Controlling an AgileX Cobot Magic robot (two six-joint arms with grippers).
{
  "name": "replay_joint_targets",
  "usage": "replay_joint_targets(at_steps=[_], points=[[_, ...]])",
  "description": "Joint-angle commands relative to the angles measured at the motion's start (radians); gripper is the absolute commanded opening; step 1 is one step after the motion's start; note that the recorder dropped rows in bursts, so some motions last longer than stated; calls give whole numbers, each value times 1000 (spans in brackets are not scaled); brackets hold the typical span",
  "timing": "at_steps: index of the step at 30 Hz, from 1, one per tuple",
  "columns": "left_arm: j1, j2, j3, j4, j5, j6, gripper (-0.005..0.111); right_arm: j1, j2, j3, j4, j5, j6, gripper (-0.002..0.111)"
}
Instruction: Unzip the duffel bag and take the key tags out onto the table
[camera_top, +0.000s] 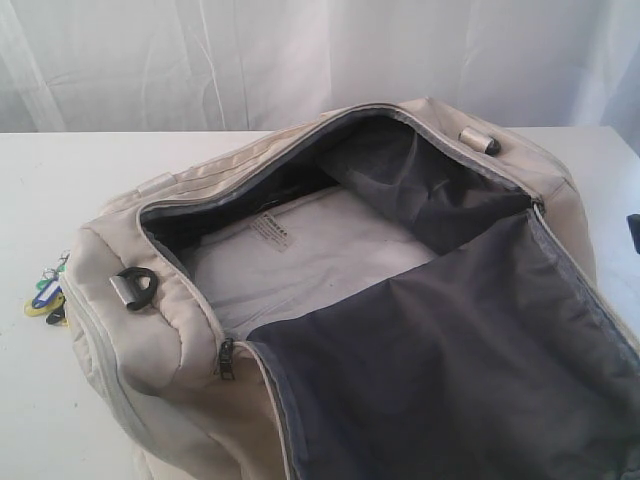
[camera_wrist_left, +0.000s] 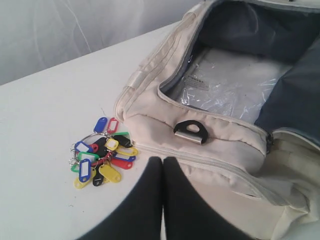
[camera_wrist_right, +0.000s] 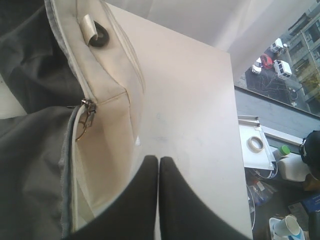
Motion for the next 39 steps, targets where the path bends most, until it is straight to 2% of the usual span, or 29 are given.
replay_joint_targets(at_steps=[1,13,16,21,25,32,39], points=[[4,-2,21,-16,-11,3,0,-2,-7,1,-3,2,0,1],[15,-2,20,-8,-16,3,0,-2,-7,1,-3,-1,0,1],[102,-11,21,-10,-16,3,0,-2,-7,1,-3,1,0,1],[310,-48,80,-43,-50,-12,0,-2,-7,1,-3,-1,0,1],[371,-112,217,-73,-212,-14,0,-2,-7,1,-3,-1,0,1],[373,-267,567,-67,-524,-11,0,-2,-7,1,-3,-1,0,1],[373,-348,829,-67,-569,-11,0,-2,-7,1,-3,1,0,1]])
